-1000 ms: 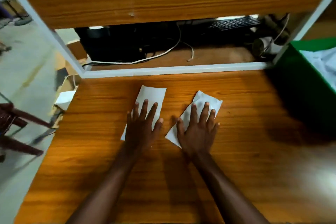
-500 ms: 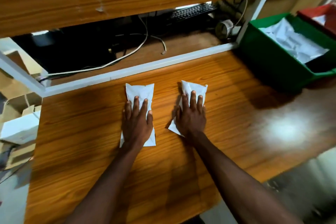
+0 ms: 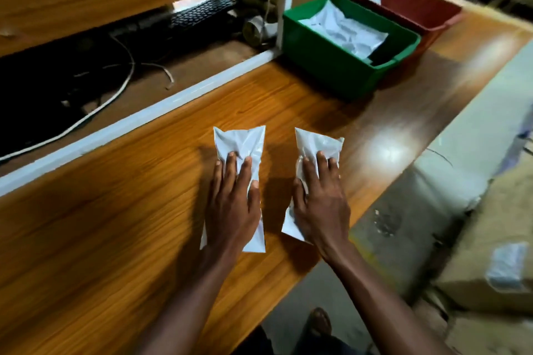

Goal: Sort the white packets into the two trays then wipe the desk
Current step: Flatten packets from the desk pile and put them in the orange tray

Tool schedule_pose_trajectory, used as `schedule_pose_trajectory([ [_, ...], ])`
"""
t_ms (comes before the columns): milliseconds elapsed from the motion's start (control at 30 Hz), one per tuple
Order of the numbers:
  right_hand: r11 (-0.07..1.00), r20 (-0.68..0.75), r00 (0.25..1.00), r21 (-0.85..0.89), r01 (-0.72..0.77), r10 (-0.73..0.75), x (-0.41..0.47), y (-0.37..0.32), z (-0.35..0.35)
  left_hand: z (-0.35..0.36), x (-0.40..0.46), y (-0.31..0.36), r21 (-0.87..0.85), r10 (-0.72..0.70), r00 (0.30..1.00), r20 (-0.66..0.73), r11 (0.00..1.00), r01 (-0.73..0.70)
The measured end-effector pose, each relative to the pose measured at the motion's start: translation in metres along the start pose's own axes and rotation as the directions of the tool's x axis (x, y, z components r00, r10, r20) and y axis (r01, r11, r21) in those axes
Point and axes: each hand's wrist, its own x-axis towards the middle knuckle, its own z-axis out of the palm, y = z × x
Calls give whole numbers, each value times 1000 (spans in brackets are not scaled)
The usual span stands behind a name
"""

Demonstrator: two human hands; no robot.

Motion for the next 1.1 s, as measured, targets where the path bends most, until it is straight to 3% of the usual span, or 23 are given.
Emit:
schedule_pose_trajectory([
  [367,968,-150,958,-12,-250,246,-51,176,-89,89,-15,191,-161,229,958,170,966,-202],
  [633,944,-216,925,-40,-329,313,-51,302,-136,153,-12,318,-198,308,917,252,944,-262],
  [833,936,-195,920,-25,-352,341,1,374,-150,204,39,378,-188,355,895,271,931,-312],
  [1100,966,-159,954,-13,-259,254,153,477,-149,278,161,447,-170,345,927,148,932,-320],
])
